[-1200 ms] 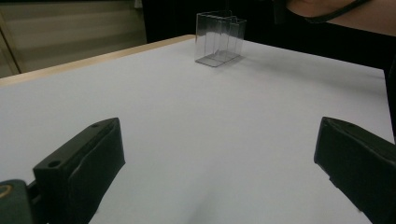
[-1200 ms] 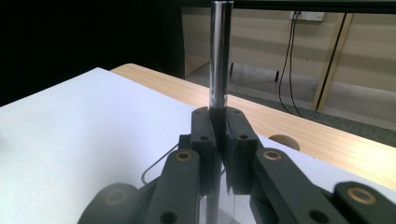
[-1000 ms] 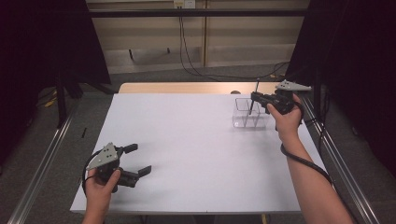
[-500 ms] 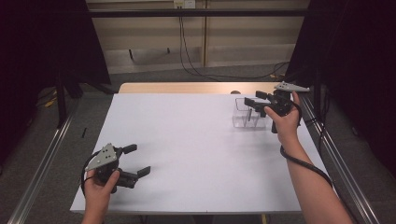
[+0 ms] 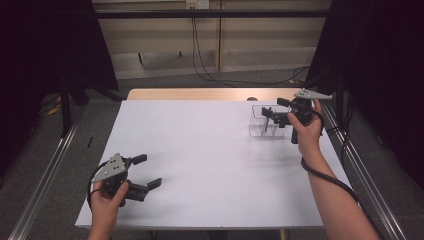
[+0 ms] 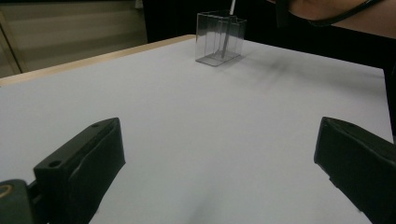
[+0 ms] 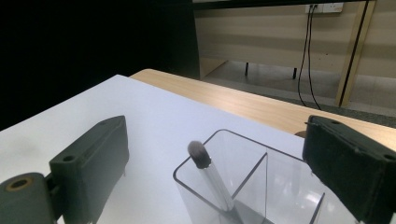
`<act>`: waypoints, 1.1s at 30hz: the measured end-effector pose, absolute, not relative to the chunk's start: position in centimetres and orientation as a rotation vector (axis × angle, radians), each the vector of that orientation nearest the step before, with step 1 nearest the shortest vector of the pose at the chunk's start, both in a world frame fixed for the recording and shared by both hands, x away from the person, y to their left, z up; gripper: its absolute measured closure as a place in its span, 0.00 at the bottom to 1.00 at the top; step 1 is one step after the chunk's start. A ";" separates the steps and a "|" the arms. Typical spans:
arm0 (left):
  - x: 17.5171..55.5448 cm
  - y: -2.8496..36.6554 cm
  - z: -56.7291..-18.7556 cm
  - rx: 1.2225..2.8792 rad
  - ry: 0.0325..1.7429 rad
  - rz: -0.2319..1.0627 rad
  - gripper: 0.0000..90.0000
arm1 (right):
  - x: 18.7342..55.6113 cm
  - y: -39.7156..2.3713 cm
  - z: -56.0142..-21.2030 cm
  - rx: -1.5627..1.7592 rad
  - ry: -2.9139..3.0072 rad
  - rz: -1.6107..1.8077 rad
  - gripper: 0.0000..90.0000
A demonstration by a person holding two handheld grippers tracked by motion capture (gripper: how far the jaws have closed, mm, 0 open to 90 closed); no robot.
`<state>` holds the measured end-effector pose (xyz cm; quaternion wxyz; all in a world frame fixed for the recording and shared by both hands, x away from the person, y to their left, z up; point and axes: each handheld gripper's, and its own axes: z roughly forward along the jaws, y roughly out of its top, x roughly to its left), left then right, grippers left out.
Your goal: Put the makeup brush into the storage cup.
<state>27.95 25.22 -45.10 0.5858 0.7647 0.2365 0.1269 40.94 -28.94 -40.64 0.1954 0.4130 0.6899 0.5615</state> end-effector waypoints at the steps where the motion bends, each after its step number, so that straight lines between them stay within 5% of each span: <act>1: 27.9 25.2 -45.1 1.786 0.552 0.296 0.02 | 40.9 -28.9 -40.6 1.149 1.935 1.575 0.08; 33: 27.9 24.9 -45.1 1.786 0.545 0.286 0.02 | 37.9 -28.8 -41.3 1.080 1.959 1.623 0.05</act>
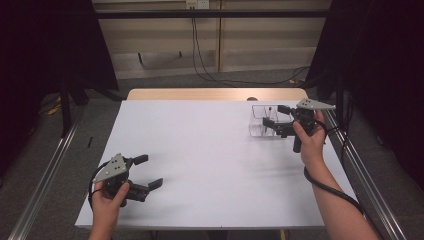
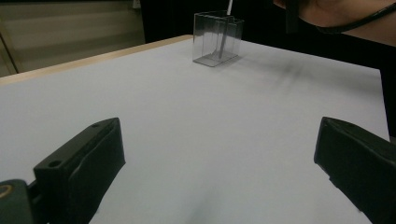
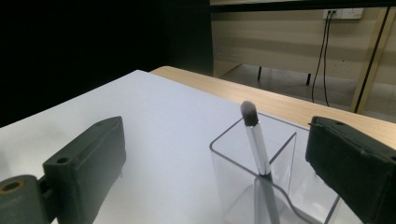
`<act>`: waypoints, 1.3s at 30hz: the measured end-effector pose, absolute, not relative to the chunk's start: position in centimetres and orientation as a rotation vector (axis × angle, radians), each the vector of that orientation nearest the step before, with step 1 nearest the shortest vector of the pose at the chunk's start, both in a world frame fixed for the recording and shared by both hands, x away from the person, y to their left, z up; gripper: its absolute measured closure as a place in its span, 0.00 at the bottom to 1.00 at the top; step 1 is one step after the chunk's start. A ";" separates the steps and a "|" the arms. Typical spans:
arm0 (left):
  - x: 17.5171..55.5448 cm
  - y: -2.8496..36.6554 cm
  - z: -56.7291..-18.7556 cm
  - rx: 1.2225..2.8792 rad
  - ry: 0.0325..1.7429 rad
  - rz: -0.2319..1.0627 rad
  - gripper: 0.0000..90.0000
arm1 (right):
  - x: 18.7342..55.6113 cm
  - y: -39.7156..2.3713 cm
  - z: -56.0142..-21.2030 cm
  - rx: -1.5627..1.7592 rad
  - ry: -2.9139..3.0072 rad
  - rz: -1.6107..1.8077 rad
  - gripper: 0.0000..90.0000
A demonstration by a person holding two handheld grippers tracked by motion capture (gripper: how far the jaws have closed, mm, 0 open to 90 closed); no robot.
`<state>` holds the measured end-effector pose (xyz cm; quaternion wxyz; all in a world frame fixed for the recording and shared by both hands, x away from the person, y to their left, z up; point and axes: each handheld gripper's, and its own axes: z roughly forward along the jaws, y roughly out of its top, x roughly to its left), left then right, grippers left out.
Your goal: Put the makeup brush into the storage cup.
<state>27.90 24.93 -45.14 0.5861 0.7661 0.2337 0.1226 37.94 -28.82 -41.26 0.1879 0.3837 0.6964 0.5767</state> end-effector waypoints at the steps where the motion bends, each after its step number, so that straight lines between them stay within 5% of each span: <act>1: 27.9 24.9 -45.2 1.787 0.543 0.284 0.02 | 37.8 -28.8 -41.3 1.079 1.959 1.622 0.05; 39: 27.9 24.9 -45.1 1.777 0.543 0.287 0.02 | 33.5 -28.7 -43.4 1.039 1.977 1.673 0.04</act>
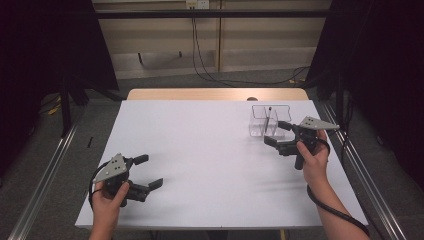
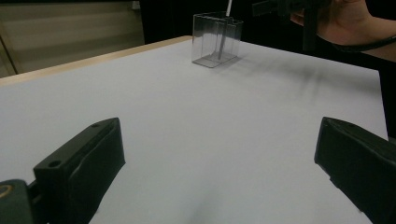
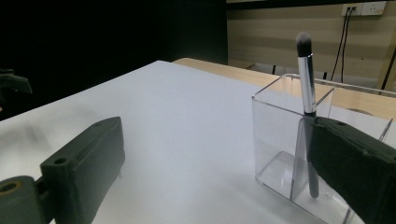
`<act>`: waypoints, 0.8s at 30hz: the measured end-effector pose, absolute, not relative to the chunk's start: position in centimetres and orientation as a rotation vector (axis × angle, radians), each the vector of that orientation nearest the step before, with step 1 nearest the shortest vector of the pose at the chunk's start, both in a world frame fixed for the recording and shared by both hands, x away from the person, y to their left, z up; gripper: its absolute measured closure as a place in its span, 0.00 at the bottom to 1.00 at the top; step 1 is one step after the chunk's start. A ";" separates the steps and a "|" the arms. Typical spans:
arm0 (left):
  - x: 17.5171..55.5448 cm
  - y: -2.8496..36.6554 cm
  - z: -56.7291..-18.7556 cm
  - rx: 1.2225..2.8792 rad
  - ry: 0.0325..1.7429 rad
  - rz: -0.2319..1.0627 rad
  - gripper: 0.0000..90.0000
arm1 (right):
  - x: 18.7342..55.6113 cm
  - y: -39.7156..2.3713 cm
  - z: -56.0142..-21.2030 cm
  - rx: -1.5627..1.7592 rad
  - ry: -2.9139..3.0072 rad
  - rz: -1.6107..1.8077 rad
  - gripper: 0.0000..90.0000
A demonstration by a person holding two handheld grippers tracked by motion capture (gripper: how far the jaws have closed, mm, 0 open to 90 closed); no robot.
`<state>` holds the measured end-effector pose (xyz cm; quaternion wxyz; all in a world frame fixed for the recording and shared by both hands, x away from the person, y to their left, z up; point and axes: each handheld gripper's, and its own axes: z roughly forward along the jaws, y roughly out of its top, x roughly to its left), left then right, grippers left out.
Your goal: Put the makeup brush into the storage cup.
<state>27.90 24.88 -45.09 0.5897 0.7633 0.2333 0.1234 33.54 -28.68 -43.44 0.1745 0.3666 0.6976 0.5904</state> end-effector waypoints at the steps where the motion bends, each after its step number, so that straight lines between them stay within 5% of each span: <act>1: 27.9 24.9 -45.1 1.778 0.543 0.288 0.02 | 33.4 -28.7 -43.5 1.038 1.977 1.672 0.04; 24: 27.9 24.9 -45.1 1.776 0.547 0.288 0.02 | 31.1 -28.8 -44.6 1.016 2.021 1.689 0.04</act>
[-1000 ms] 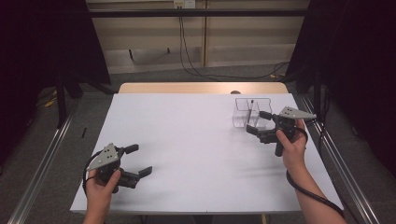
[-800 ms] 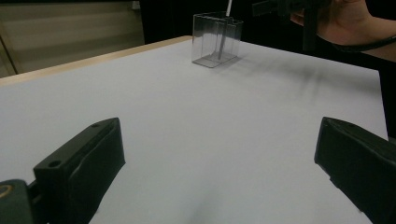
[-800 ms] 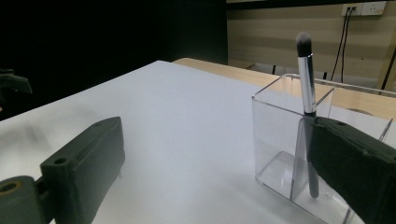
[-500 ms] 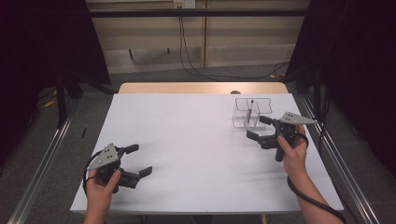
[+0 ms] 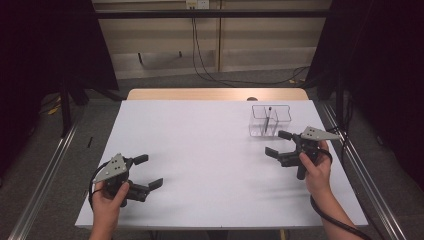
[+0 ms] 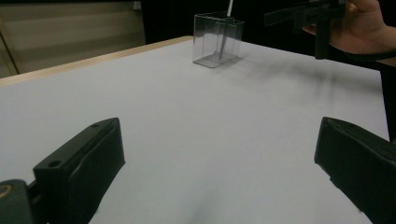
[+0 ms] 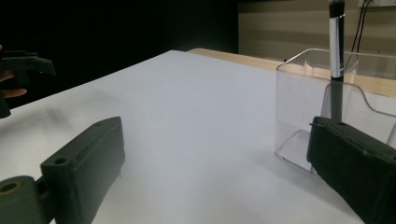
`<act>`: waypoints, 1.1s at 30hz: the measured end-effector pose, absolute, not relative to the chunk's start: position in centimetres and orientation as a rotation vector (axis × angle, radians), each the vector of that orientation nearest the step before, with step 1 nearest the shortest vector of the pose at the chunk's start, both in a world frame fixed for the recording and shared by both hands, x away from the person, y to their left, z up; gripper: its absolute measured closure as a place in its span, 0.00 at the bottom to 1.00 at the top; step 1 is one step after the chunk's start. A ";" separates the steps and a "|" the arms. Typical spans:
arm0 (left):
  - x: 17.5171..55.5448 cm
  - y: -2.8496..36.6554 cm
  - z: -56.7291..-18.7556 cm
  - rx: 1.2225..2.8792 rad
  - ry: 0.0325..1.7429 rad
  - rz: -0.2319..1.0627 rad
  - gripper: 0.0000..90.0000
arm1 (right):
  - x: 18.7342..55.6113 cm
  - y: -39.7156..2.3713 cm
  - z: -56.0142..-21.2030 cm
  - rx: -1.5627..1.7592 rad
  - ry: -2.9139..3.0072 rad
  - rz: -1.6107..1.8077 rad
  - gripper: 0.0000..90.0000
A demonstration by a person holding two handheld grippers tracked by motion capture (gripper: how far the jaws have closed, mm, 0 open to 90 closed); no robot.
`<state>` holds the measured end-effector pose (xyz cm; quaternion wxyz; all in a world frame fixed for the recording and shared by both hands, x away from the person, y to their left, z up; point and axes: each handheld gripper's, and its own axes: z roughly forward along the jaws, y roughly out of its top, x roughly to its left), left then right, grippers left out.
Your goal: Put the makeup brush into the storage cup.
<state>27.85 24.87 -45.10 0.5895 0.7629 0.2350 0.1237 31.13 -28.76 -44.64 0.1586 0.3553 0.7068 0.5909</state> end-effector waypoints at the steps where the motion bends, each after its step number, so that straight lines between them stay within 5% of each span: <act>1: 27.9 24.9 -45.1 1.784 0.544 0.292 0.02 | 31.0 -28.8 -44.8 1.016 2.025 1.688 0.04; 33: 28.0 24.9 -45.0 1.784 0.540 0.295 0.02 | 27.9 -29.8 -45.8 1.003 2.086 1.639 0.05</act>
